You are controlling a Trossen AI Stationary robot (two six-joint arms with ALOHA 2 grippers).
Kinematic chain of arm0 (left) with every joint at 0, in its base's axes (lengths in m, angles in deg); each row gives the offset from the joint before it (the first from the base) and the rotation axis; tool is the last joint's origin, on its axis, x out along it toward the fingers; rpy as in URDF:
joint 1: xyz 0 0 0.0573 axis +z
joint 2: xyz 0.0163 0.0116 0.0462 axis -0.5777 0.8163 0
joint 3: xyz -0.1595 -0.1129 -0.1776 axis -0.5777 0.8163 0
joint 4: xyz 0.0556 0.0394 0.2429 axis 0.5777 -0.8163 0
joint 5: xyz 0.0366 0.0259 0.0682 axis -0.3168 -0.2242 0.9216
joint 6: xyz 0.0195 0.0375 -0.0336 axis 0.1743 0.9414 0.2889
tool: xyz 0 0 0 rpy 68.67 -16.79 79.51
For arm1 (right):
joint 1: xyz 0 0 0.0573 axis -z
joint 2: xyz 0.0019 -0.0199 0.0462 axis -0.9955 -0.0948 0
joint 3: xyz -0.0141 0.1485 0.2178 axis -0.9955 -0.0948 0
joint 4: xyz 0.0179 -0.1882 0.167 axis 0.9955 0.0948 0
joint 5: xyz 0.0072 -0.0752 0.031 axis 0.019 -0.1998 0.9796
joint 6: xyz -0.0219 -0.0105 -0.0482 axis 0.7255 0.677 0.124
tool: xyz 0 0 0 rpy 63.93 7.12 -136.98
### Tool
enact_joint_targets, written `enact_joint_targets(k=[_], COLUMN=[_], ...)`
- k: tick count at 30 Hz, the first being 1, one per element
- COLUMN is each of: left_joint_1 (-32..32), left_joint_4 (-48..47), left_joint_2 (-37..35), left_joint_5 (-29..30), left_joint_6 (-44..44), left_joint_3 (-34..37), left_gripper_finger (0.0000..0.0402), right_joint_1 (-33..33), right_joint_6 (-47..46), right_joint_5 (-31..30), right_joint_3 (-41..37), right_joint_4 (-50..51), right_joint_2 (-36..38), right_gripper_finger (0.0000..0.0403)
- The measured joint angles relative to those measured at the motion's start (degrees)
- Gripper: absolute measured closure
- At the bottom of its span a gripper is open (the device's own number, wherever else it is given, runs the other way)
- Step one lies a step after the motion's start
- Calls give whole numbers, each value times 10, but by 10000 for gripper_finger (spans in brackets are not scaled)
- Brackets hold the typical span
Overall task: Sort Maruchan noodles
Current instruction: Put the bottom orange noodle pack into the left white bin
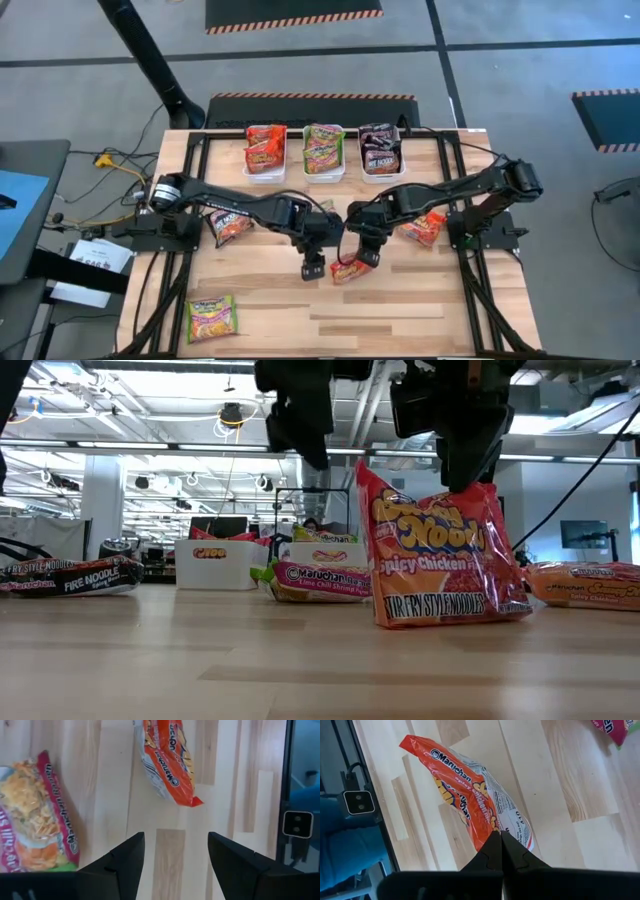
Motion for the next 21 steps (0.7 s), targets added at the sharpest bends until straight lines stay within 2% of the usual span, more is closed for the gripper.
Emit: enact_joint_targets(k=[13,21], left_joint_1=[0,1], left_joint_4=[148,263], left_joint_2=[0,0], left_joint_5=[-13,-28], left_joint_6=[-9,-53], left_joint_3=[65,118], left_gripper_finger=[198,198], right_joint_1=[0,0], right_joint_6=[1,0], right_joint_5=[0,0], right_joint_3=[0,0], right_joint_4=[-1,3], right_joint_2=[0,0], right_gripper_finger=[399,399])
